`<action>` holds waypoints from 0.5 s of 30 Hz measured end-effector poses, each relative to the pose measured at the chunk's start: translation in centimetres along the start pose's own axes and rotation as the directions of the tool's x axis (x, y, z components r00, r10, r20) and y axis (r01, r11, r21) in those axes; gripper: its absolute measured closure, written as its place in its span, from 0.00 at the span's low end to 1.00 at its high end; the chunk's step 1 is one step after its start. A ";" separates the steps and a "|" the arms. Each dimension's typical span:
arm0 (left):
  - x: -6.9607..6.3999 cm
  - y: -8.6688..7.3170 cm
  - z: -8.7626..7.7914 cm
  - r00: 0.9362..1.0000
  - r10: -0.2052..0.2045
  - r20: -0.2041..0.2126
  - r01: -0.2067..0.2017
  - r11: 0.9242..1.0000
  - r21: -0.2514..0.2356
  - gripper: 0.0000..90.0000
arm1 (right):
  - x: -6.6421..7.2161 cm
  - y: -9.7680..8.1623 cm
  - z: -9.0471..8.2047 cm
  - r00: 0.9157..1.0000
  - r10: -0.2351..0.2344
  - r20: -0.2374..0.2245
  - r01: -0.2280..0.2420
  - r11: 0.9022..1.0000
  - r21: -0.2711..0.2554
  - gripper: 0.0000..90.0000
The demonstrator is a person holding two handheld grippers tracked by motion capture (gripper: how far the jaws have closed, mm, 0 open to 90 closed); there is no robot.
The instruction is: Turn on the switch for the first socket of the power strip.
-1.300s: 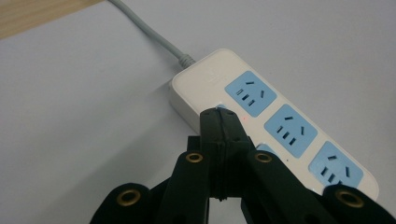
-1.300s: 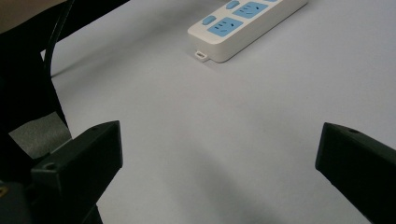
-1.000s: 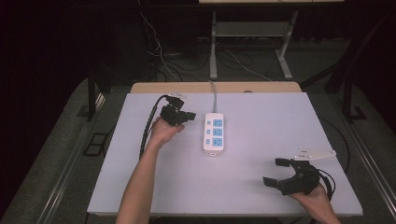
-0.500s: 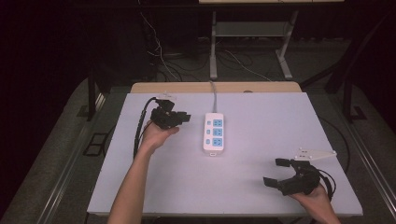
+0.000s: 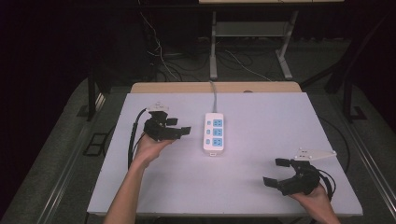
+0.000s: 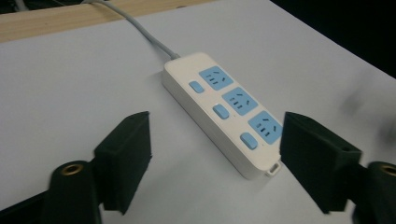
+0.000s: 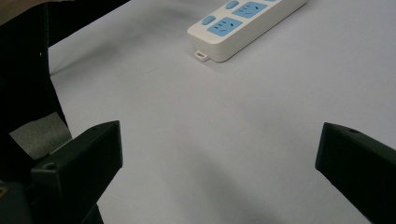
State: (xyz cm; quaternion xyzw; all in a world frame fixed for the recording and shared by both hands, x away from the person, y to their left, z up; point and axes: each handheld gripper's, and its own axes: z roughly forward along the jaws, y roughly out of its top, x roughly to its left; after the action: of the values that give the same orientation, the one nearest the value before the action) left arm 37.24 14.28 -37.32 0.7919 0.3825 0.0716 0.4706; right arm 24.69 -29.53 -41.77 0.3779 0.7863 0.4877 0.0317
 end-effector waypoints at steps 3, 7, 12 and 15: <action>-0.5 -0.4 -0.3 1.000 0.011 0.010 -0.011 1.000 -0.001 0.17 | 0.0 0.0 0.0 1.000 0.001 0.000 -0.001 1.000 0.002 0.00; -1.1 -0.9 -0.9 1.000 0.021 0.022 -0.021 1.000 -0.004 0.08 | 0.0 0.0 0.0 1.000 0.002 0.000 -0.002 1.000 0.001 0.00; -2.0 -1.6 -1.5 0.999 0.038 0.024 -0.038 0.999 -0.006 0.00 | 0.0 0.0 0.0 1.000 0.001 0.001 -0.001 1.000 0.001 0.00; -2.4 -2.3 -1.9 0.999 0.041 0.031 -0.041 0.999 -0.025 0.00 | 0.0 0.0 0.0 1.000 0.001 0.001 -0.001 1.000 0.000 0.00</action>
State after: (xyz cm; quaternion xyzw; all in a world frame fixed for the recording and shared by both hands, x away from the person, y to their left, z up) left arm 33.40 14.56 -37.57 0.7949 0.3579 0.0734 0.4845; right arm 24.70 -29.52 -41.82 0.3784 0.7861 0.4876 0.0319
